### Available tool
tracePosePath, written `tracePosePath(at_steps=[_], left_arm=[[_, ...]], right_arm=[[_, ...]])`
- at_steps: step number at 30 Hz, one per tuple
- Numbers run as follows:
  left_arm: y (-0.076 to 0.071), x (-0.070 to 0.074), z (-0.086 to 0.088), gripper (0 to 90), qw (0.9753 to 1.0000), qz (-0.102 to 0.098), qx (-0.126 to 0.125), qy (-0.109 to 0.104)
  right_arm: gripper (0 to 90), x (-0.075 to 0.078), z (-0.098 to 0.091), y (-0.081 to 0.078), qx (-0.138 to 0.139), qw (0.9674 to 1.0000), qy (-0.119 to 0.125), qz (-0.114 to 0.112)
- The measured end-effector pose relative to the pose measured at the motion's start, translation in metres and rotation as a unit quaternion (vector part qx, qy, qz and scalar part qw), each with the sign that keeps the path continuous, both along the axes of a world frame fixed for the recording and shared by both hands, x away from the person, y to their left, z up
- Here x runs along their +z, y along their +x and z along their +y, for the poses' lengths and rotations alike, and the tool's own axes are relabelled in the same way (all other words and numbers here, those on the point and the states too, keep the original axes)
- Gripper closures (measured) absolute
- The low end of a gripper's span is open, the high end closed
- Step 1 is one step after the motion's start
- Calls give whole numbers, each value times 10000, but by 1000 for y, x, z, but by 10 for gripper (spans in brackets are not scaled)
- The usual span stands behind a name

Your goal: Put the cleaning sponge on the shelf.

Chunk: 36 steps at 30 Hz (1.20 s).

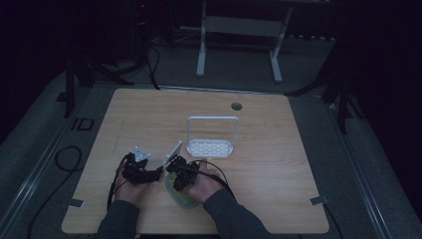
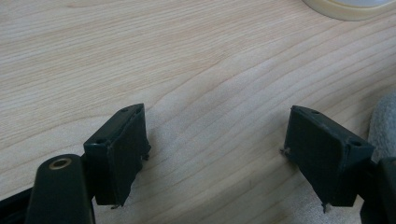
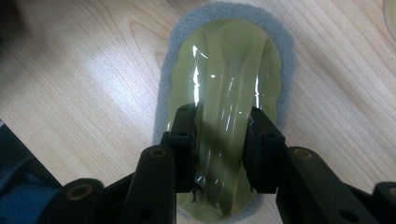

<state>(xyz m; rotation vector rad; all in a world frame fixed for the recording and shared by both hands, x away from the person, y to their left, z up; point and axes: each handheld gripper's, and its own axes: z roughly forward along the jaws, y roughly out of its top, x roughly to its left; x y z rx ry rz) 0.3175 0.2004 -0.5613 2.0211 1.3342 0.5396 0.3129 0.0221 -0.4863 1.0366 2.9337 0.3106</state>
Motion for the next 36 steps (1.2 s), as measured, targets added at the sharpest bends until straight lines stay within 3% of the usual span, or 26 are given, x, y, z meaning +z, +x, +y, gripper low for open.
tracePosePath(at_steps=[18,36], left_arm=[[0,0,0,214,10000,-1,0,-2],[0,0,0,214,10000,3,-4,3]], right_arm=[[711,1,1,0,130,9999,-87,-33],[713,8,-2,-3,640,9977,-159,-162]])
